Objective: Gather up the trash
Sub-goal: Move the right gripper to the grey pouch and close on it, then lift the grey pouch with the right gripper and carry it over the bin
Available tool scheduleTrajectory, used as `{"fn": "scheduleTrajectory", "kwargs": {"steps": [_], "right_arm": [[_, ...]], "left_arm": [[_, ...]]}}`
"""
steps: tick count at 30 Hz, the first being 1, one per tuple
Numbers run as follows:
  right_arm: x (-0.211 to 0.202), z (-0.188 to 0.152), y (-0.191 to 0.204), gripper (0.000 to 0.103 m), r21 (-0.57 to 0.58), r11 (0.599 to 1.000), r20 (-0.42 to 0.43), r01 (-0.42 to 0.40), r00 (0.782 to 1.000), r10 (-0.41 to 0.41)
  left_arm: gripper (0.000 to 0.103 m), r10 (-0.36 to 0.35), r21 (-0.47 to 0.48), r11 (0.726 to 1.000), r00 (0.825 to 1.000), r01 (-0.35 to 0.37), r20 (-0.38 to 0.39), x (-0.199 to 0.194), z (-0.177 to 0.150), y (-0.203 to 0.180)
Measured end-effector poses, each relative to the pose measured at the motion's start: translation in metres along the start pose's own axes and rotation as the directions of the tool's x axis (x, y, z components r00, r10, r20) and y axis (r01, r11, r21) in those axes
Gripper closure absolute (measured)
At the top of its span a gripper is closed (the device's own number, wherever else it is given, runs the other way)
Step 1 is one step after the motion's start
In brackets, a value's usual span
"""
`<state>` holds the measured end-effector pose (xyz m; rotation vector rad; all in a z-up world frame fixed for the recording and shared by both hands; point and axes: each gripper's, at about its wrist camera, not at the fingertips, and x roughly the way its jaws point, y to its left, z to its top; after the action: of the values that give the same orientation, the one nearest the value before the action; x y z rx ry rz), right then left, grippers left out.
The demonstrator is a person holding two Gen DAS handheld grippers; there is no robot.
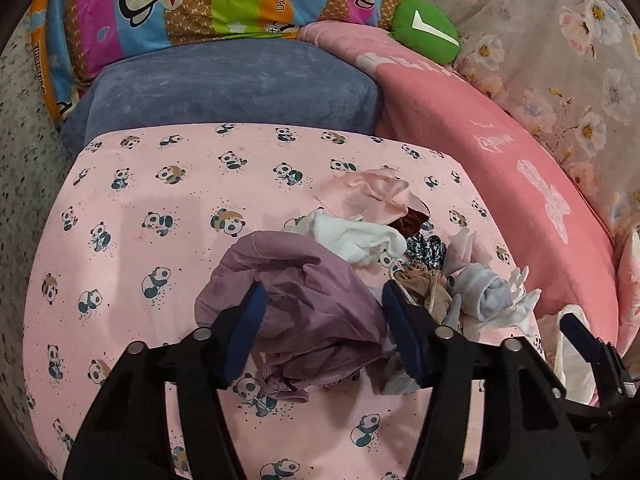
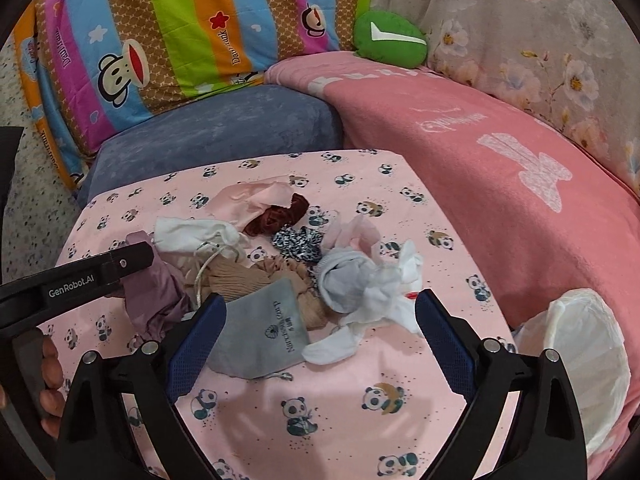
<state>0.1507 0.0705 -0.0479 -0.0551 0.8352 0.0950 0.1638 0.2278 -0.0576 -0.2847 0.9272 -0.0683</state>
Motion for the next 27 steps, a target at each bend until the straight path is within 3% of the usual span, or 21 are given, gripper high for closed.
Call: {"fn": "scheduleTrajectory", "kwargs": {"steps": [3, 6, 9, 16, 21, 24, 27], "right_arm": [[0.011, -0.005, 0.011, 0.02, -0.01, 0.999, -0.023, -0.037, 0.999, 0.037], [0.019, -0.01, 0.021, 0.032, -0.016, 0.996, -0.055, -0.085, 0.995, 0.084], [0.027, -0.016, 0.032, 0.042, -0.03, 0.992, -0.078, -0.122, 0.99, 0.12], [0.041, -0.03, 0.055, 0.052, -0.059, 0.982, -0.12, -0.177, 0.978, 0.169], [0.047, -0.035, 0.062, 0.078, -0.07, 0.982, -0.145, -0.175, 0.976, 0.164], [0.042, -0.036, 0.057, 0.09, -0.06, 0.982, -0.137, -0.18, 0.976, 0.171], [0.031, -0.034, 0.051, 0.094, -0.051, 0.982, -0.111, -0.179, 0.979, 0.173]], "left_arm": [[0.08, -0.031, 0.017, 0.999, 0.999, 0.031, -0.009, 0.001, -0.001, 0.0], [0.092, -0.048, 0.023, 0.999, 0.999, 0.048, -0.01, 0.0, -0.001, 0.002], [0.095, -0.057, 0.025, 0.998, 0.998, 0.057, -0.007, -0.002, -0.001, 0.004], [0.096, -0.055, 0.044, 0.998, 0.998, 0.055, 0.009, -0.01, 0.0, 0.002], [0.096, -0.056, 0.056, 0.997, 0.998, 0.055, 0.017, -0.016, -0.002, -0.002], [0.096, -0.058, 0.063, 0.996, 0.998, 0.056, 0.023, -0.021, -0.003, -0.005], [0.096, -0.06, 0.079, 0.995, 0.998, 0.057, 0.035, -0.028, -0.004, -0.012]]}}
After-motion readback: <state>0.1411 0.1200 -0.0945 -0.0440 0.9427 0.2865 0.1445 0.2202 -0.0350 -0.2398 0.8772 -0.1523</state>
